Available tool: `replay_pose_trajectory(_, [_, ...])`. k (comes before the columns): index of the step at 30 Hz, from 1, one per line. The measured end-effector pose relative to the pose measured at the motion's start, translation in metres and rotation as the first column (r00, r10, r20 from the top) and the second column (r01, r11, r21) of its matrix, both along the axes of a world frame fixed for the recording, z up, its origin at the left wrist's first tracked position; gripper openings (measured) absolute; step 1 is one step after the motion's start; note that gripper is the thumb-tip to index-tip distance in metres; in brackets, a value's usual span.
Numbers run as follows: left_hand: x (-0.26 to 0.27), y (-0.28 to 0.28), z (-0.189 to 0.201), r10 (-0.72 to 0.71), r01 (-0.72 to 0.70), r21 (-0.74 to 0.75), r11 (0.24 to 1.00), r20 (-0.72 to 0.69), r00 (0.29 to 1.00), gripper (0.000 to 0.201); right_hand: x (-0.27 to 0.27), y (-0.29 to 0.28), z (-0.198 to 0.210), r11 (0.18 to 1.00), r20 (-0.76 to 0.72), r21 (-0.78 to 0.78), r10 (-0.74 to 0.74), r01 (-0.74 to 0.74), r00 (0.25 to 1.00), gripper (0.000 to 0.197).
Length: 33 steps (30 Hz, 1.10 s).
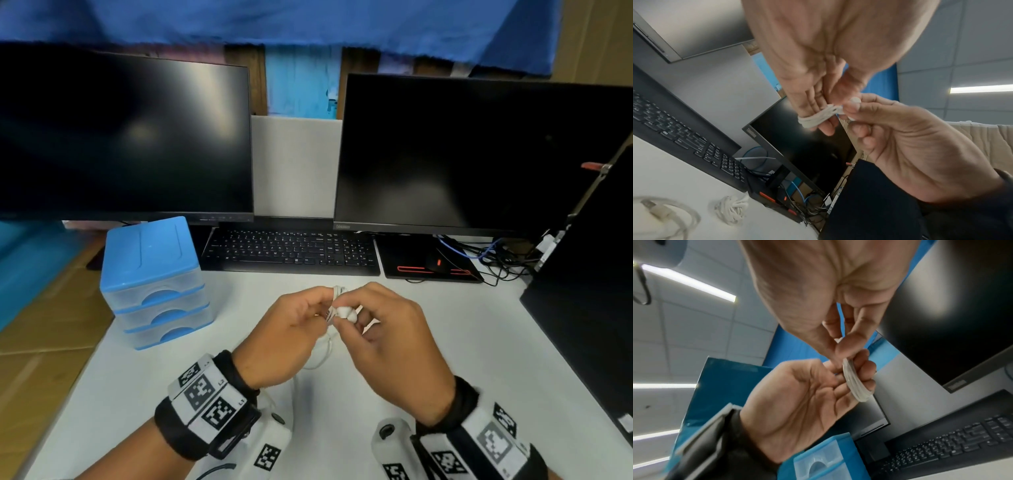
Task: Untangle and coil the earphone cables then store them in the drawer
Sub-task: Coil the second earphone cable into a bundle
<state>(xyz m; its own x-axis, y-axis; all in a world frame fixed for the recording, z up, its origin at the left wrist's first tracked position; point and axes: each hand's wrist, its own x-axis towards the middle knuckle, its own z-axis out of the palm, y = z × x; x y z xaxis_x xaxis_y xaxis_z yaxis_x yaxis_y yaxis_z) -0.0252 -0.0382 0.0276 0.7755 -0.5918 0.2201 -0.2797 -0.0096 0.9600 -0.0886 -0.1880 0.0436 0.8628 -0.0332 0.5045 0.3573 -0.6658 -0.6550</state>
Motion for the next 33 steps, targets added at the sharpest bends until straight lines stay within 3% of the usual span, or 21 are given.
replay_pose_trajectory(4, [0.0,-0.001,-0.005,-0.041,0.036,0.083,0.996,0.063,0.997,0.013,0.003,-0.006,-0.001,0.997,-0.121,0.074,0.014,-0.005,0.993,0.015])
replay_pose_trajectory(8, [0.003,0.002,-0.007,-0.067,0.062,0.113,0.992,0.045,0.997,0.013,0.001,0.0,-0.006,0.998,-0.069,-0.069,0.01,-0.015,0.998,0.011])
replay_pose_trajectory(9, [0.004,0.003,-0.007,-0.085,0.082,0.121,0.989,0.019,0.996,0.014,0.002,-0.002,-0.005,0.993,-0.063,-0.115,0.027,-0.034,0.998,0.016])
replay_pose_trajectory(11, [0.008,0.009,-0.007,-0.135,0.142,0.113,0.983,-0.066,0.989,0.016,0.007,-0.013,-0.004,0.98,-0.144,-0.162,0.095,-0.118,0.985,0.046])
replay_pose_trajectory(13, [0.011,0.013,-0.006,-0.191,0.203,0.042,0.978,-0.194,0.962,0.021,0.014,-0.026,-0.001,0.96,-0.371,0.061,0.276,-0.274,0.887,0.068])
replay_pose_trajectory(15, [0.011,0.016,-0.005,-0.28,0.277,-0.053,0.959,-0.303,0.911,0.023,0.015,-0.033,-0.001,0.822,-0.429,0.444,0.544,-0.357,0.721,0.062])
replay_pose_trajectory(17, [0.012,0.018,-0.003,-0.354,0.332,-0.121,0.935,-0.347,0.869,0.025,0.015,-0.034,-0.002,0.715,-0.372,0.601,0.646,-0.356,0.667,0.052])
replay_pose_trajectory(28, [0.015,0.022,0.002,-0.396,0.387,-0.084,0.918,-0.243,0.886,0.024,0.017,-0.034,-0.005,0.631,-0.306,0.717,0.667,-0.296,0.679,0.029])
replay_pose_trajectory(33, [0.018,0.027,0.004,-0.399,0.398,-0.05,0.916,-0.211,0.892,0.021,0.02,-0.032,-0.013,0.638,-0.295,0.702,0.665,-0.316,0.686,0.019])
